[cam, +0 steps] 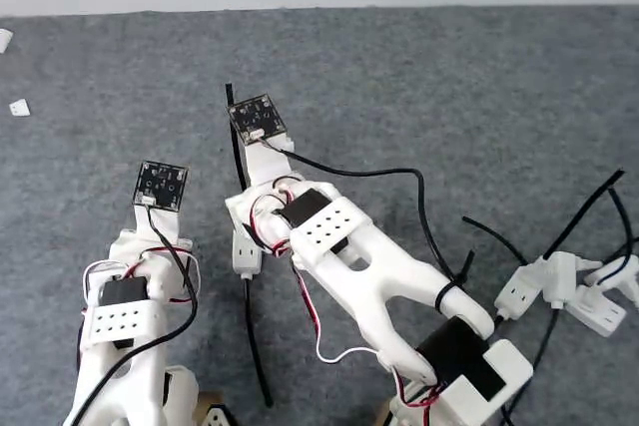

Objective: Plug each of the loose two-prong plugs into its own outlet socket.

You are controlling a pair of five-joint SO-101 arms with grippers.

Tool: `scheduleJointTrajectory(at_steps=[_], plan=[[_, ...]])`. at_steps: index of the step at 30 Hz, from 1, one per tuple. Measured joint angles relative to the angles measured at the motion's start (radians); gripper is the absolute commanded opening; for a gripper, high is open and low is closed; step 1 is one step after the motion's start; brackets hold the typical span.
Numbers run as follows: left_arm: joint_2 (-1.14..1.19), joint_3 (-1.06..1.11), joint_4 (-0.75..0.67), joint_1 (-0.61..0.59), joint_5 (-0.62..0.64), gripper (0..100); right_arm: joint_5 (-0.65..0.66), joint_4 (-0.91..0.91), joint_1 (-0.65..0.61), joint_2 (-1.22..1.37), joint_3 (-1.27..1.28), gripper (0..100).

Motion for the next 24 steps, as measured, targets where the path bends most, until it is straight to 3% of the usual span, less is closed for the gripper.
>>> scheduleJointTrajectory(at_steps=[24], plan=[[0.0,0.0,0.0,-0.015,0.0,1,0.092,-0.017,0.002,-0.017,0.043,0.9]])
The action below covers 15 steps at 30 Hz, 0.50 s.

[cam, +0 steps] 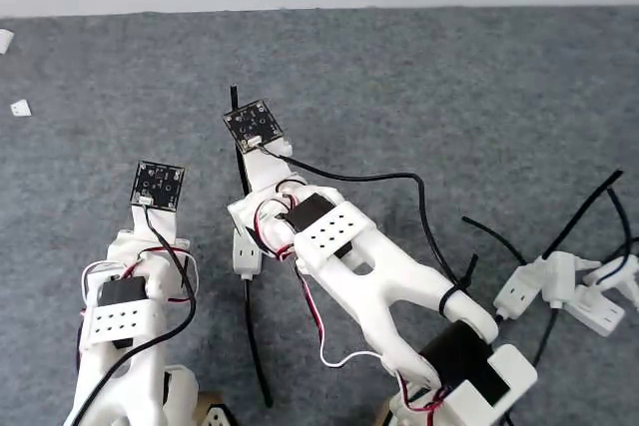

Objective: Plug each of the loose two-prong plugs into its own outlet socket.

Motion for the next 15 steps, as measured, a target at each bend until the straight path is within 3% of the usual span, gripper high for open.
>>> scheduleJointTrajectory(at_steps=[15], plan=[[0.0,0.0,0.0,0.0,0.0,1,0.037,-0.072,0.0,-0.077,0.107,0.8]])
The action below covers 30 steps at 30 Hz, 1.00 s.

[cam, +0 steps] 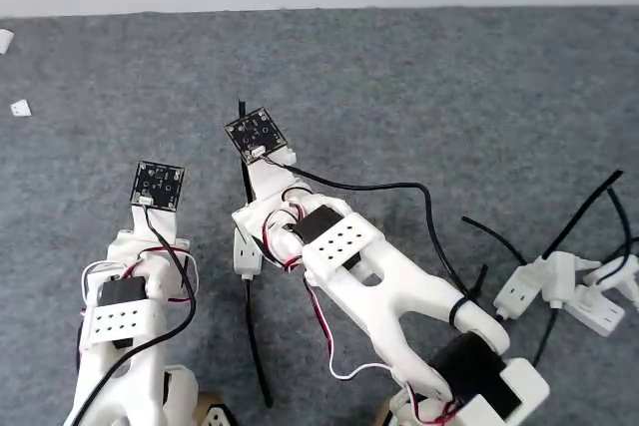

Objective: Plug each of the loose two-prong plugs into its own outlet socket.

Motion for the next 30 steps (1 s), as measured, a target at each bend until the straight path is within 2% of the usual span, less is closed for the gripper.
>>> scheduleJointTrajectory(at_steps=[30], plan=[[0.0,0.0,0.0,-0.014,0.0,1,0.126,0.025,-0.026,0.009,0.094,0.9]])
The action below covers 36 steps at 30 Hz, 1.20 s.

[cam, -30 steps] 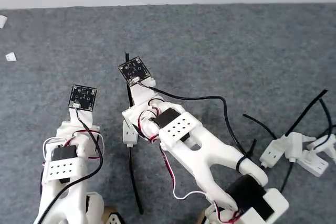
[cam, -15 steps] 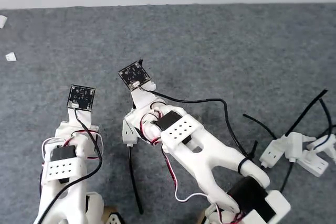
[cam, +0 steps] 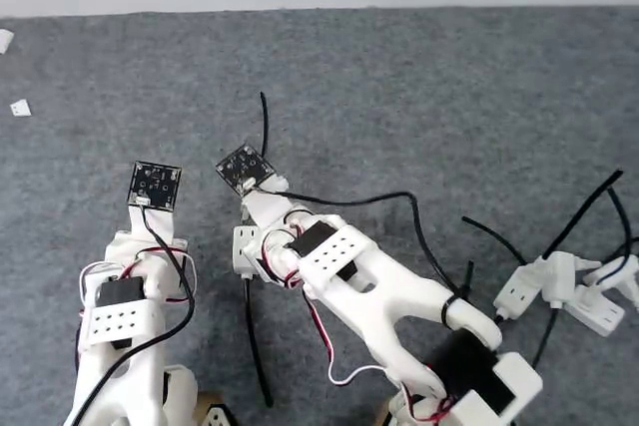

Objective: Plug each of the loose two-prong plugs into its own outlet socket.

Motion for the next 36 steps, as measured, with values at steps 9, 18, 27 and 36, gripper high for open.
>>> scheduleJointTrajectory(at_steps=[9,18,27,36], plan=[[0.0,0.0,0.012,0.0,0.003,7,-0.198,0.181,0.117,0.034,-0.258,0.9],[0.0,0.0,0.031,-0.037,0.006,3,-0.221,0.204,0.078,0.39,-0.617,0.9],[0.0,0.0,0.031,-0.041,0.008,1,-0.199,0.13,0.035,0.491,-0.635,0.9],[0.0,0.0,0.031,-0.041,0.009,1,-0.187,0.239,0.051,0.542,-0.698,0.9]])
